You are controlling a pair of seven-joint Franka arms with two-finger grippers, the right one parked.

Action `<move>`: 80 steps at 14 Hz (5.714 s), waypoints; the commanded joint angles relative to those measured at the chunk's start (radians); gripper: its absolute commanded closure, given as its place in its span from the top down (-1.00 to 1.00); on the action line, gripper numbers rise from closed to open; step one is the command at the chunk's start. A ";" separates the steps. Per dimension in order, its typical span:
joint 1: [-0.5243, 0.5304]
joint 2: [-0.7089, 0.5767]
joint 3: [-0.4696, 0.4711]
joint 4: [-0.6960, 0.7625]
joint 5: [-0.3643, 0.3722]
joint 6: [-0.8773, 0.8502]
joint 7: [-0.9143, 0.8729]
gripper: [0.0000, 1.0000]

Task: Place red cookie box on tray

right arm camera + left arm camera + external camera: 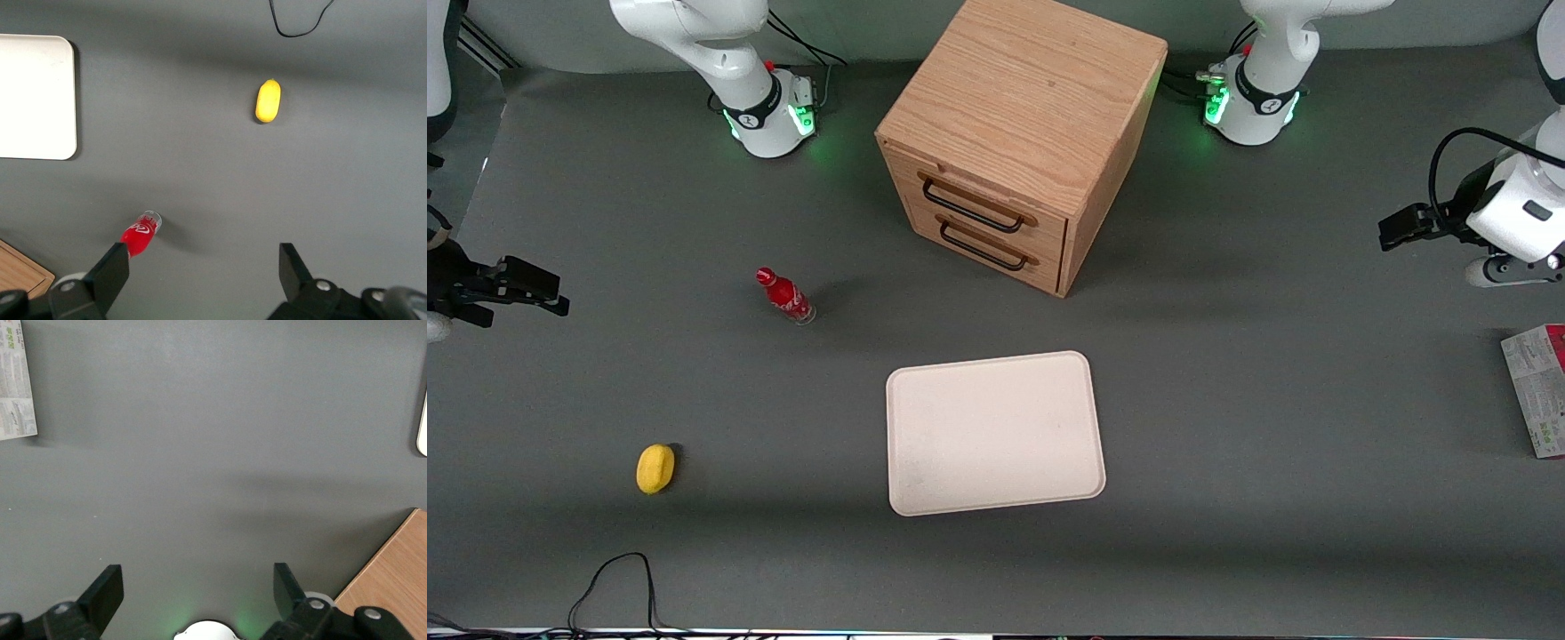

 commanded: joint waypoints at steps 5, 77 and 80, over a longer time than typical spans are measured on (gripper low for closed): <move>0.016 0.023 -0.012 0.057 -0.011 -0.057 -0.009 1.00; 0.445 0.281 -0.019 0.387 0.124 -0.224 0.526 -1.00; 0.438 0.238 -0.021 0.327 0.098 -0.215 0.485 -1.00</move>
